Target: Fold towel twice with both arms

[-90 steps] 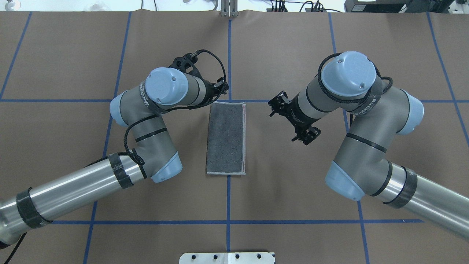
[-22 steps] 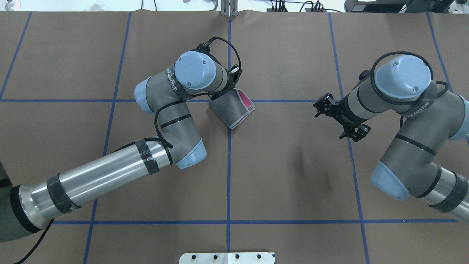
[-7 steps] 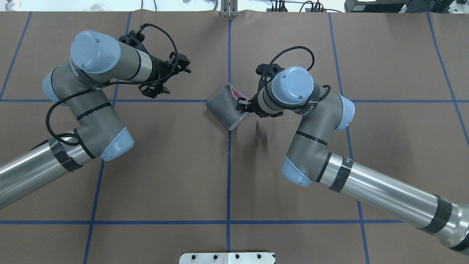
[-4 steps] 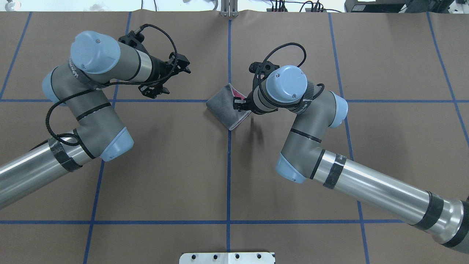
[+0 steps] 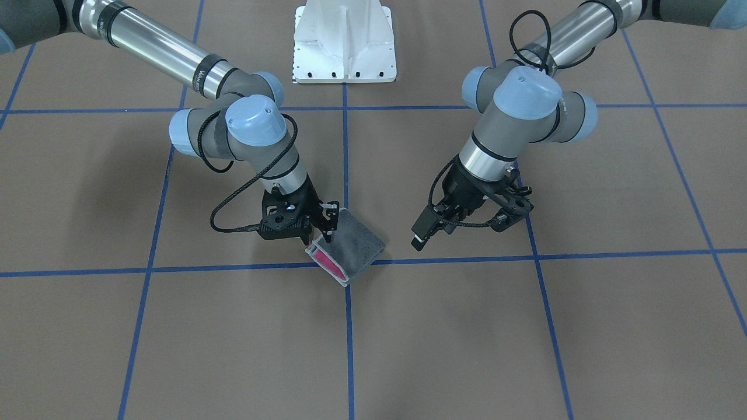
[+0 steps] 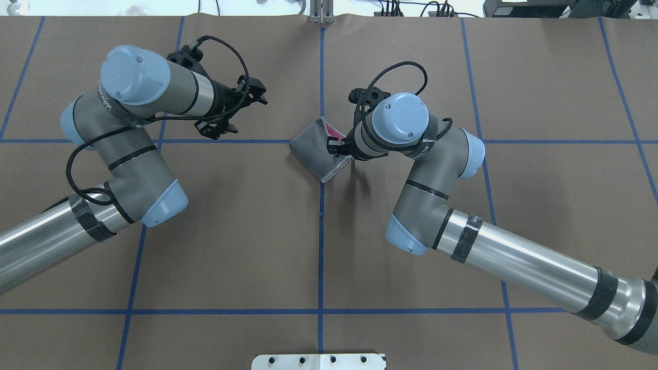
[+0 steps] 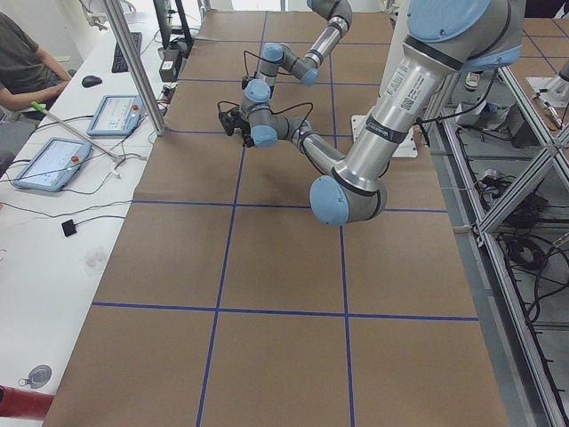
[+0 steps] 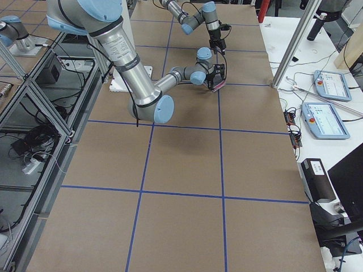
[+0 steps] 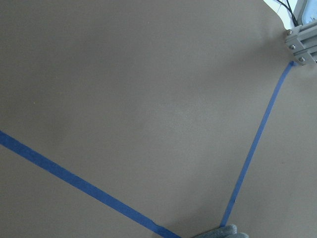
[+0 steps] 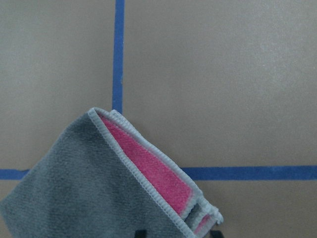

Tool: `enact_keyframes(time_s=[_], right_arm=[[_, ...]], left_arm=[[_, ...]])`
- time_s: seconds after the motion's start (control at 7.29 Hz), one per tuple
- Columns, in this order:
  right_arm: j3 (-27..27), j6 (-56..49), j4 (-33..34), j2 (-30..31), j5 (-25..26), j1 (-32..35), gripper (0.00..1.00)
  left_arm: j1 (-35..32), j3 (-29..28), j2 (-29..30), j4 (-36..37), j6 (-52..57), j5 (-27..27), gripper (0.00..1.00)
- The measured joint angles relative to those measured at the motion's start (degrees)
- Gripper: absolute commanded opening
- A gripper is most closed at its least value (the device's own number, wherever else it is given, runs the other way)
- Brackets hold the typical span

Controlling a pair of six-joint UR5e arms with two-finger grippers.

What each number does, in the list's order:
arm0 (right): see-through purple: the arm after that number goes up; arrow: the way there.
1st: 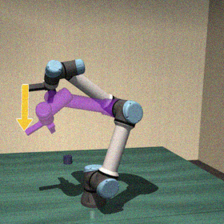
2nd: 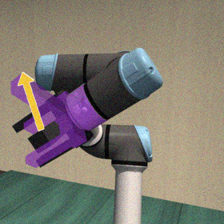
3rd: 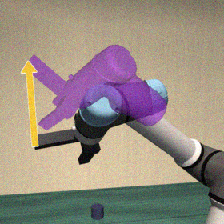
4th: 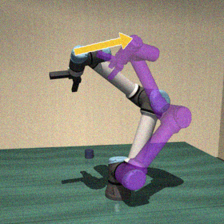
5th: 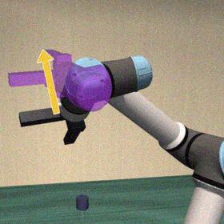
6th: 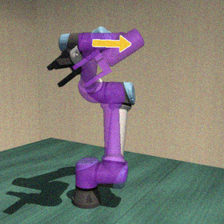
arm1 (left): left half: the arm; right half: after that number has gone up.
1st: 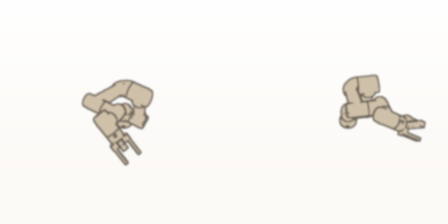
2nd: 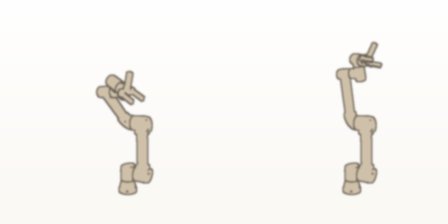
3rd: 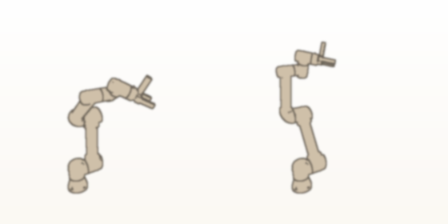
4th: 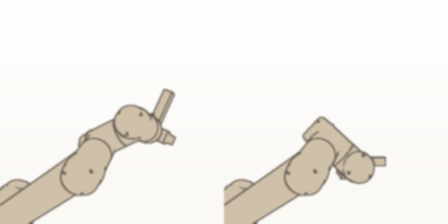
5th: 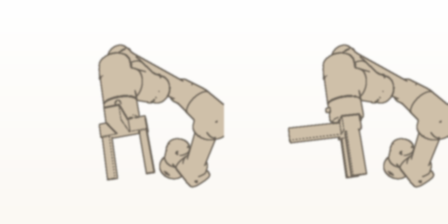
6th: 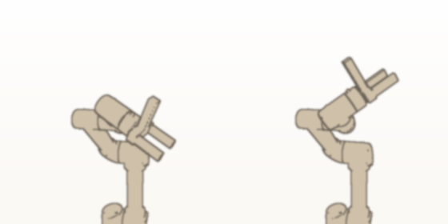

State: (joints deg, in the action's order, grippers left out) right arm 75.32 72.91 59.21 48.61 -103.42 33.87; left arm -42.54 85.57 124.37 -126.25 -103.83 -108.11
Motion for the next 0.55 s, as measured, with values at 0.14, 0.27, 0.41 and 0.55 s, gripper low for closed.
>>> enact_keyframes(time_s=[0.14, 0.27, 0.41, 0.55], right_arm=[[-0.22, 0.03, -0.26, 0.0, -0.02, 0.01, 0.47], [-0.35, 0.04, -0.35, -0.01, -0.03, -0.01, 0.46], [-0.5, 0.04, -0.39, -0.01, -0.03, -0.02, 0.41], [-0.62, 0.04, -0.4, -0.01, -0.03, -0.03, 0.3]], left_arm=[[0.04, -0.03, 0.0, 0.02, 0.02, 0.0, 1.0], [0.07, -0.05, 0.0, 0.03, 0.03, 0.0, 1.0], [0.11, -0.08, 0.0, 0.03, 0.03, 0.0, 1.0], [0.18, -0.11, 0.0, 0.04, 0.03, 0.0, 1.0]])
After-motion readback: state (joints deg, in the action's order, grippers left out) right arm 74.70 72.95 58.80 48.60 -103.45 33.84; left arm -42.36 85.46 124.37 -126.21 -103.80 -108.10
